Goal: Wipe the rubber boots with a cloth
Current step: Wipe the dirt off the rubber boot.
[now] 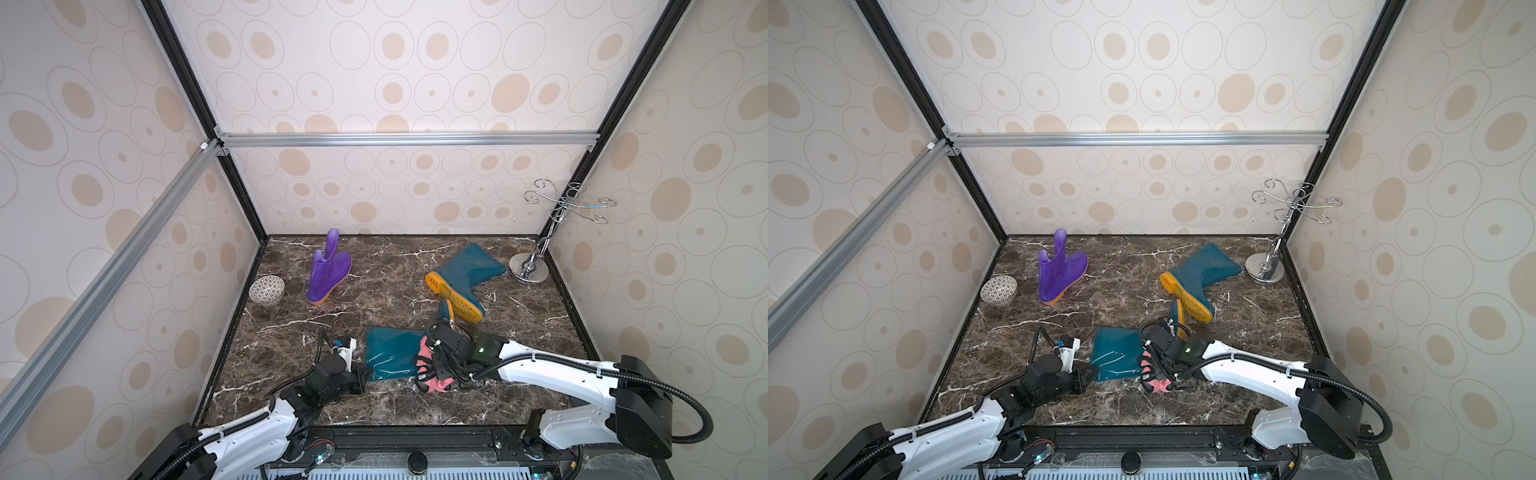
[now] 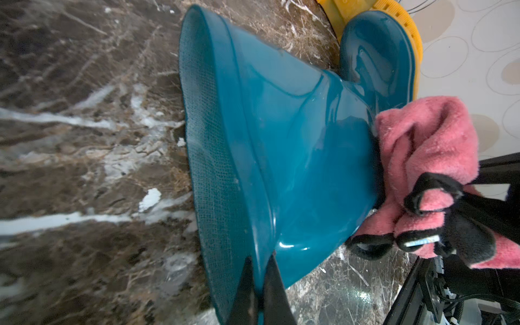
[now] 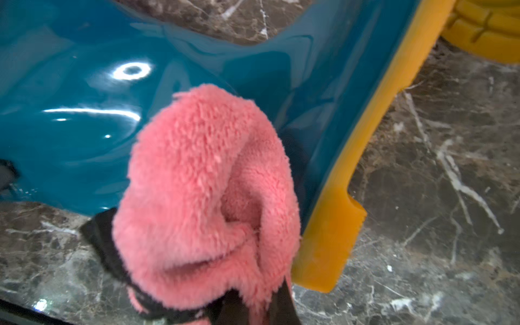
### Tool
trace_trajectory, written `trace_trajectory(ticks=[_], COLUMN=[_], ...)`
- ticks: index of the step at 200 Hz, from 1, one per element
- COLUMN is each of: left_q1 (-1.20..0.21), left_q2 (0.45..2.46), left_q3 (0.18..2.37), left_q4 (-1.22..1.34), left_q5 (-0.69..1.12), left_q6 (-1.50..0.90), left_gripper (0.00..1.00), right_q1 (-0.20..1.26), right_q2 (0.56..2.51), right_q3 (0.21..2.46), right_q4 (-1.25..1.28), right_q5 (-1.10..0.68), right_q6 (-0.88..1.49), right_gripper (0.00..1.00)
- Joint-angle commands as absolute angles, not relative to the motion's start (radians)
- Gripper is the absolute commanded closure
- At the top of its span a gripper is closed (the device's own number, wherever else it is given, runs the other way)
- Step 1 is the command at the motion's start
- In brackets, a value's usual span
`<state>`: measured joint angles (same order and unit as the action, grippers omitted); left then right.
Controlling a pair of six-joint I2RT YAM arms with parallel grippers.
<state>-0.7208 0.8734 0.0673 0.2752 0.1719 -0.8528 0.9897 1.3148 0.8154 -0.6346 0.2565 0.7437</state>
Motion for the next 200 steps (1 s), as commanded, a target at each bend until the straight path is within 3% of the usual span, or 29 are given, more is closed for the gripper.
trace_trajectory(ticks=[1,28,68,159,200], left_q1=[-0.707,-0.702,-0.701,-0.701,-0.7], left_q2=[0.871,0.872,0.886,0.853,0.851], left_q3=[0.08,0.089,0.089,0.084,0.081], left_q4=[0.211,0.202,0.208,0.166,0.16], left_q5=[0.103,0.106,0.114,0.118,0.117], left_q6=[-0.852,-0.843,-0.835,-0.837,-0.835], left_gripper=[1.0,1.0,1.0,1.0,1.0], right_q1=[0.98,0.948,0.812,0.614,0.607], right_q2=[1.267,1.218,1.292,1.624,1.779], right_q3=[0.747,0.755,0.884,1.228,1.381], right_q4=[-0.886,-0.899,-0.81,-0.69,-0.687], right_q5=[0.394,0.407,0.347,0.249,0.309], right_q6=[0.841,0.827,0.685,0.574,0.557], right_gripper=[1.0,1.0,1.0,1.0,1.0])
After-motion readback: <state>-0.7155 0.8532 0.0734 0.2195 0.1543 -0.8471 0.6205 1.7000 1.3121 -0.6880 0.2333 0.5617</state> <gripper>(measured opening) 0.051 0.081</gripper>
